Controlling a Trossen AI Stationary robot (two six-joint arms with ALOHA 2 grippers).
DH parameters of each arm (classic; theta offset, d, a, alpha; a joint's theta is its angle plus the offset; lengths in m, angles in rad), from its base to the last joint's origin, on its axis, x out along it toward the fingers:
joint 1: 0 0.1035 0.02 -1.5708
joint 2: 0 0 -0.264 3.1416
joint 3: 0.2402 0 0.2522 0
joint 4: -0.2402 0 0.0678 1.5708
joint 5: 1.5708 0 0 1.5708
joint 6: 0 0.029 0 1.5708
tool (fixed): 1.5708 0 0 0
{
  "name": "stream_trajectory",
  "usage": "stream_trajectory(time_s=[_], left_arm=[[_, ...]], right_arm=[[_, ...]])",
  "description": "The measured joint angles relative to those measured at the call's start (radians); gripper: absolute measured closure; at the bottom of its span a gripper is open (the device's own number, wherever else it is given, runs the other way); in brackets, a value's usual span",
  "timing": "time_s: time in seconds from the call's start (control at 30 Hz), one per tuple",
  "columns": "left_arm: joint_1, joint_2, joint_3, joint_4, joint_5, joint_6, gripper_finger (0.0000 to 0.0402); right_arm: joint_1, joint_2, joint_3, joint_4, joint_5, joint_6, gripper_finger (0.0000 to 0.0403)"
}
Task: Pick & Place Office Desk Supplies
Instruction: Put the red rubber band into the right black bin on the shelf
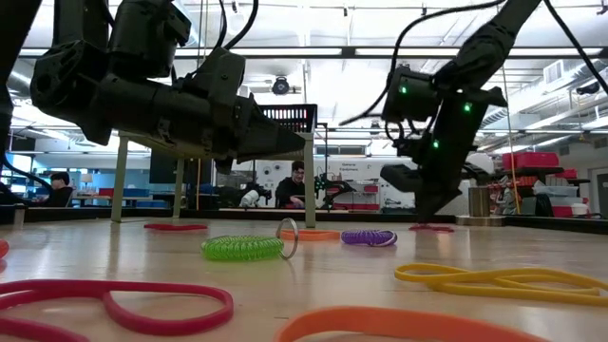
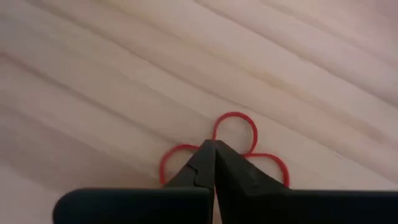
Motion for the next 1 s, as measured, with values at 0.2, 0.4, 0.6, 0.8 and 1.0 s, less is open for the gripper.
stream_trajectory(time_s=[0.2, 0.4, 0.6, 0.8, 1.0], left_arm=[[-0.006, 0.0, 0.0, -0.007, -0.002, 0.001, 0.0394], [-0.008, -0.001, 0.0, -0.005, -0.012, 0.018, 0.0394], [-0.009, -0.001, -0.017, 0.004, -0.011, 0.015, 0.0394], [-0.009, -0.002, -0.061, 0.094, -0.023, 0.005, 0.0394], [-0.009, -0.002, -0.094, 0.145, -0.044, 0.019, 0.0394]], right_arm=[[0.039, -0.055, 0.053, -0.099, 0.017, -0.02, 0.0396], [0.103, -0.11, 0.19, -0.3, 0.1, -0.037, 0.0398], [0.151, -0.121, 0.402, -0.52, 0.214, -0.063, 0.0397], [0.17, -0.121, 0.589, -0.538, 0.308, -0.217, 0.0397], [0.159, -0.121, 0.725, -0.406, 0.402, -0.459, 0.0396]])
